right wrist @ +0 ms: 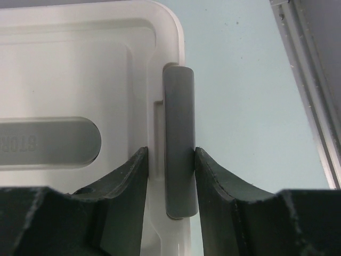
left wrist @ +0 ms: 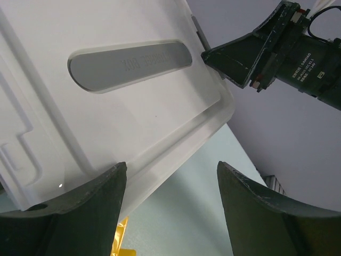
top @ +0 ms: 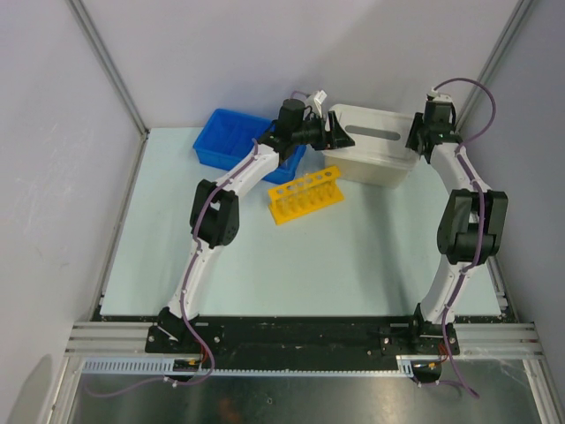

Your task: Organize the chemistry lab equipment

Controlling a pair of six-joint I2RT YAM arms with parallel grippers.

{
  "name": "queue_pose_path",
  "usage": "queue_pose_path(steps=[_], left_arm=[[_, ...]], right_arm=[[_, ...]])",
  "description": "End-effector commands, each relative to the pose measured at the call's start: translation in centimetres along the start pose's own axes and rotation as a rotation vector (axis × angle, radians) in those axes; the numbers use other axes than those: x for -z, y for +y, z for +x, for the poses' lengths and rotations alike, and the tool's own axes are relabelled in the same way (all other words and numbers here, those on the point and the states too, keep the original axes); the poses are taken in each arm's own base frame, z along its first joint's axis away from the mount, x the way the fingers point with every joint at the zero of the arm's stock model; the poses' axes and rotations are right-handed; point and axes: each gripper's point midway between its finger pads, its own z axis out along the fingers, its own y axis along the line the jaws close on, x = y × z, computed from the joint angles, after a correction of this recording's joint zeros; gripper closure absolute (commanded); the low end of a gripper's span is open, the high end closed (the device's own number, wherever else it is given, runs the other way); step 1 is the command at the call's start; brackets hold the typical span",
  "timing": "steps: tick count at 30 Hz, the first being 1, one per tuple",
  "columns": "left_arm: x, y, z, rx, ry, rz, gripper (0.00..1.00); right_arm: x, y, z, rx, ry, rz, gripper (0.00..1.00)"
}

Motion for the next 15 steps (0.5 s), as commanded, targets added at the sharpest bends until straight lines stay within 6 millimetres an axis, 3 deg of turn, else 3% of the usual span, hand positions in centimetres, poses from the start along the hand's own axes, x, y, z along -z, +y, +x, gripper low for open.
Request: queue_pose_path(steps=[1,5,9,15], left_arm=[[-0.1,-0.3,1.4,0.024,0.043,0.009,0.25],[0.6,-0.8,0.3,0.02,0.027,0.017,0.25],[2.1,-1.1,-2.2,-0.005,-0.026,-0.002,0.21],[4.6,0.8,-5.5,-0.01,-0.098,-0.049,0.15]], right_arm=[[0.0,1.9,4.0,0.084,0.134,-0.022,0.9],[-0.1,1.8,4.1,0.069,0.139,-0.025,0.9],[-0.1,1.5,4.1,0.058,0.139,-0.032,0.9],[-0.1,1.5,3.9,0.052,0.134,-0.044,0.9]])
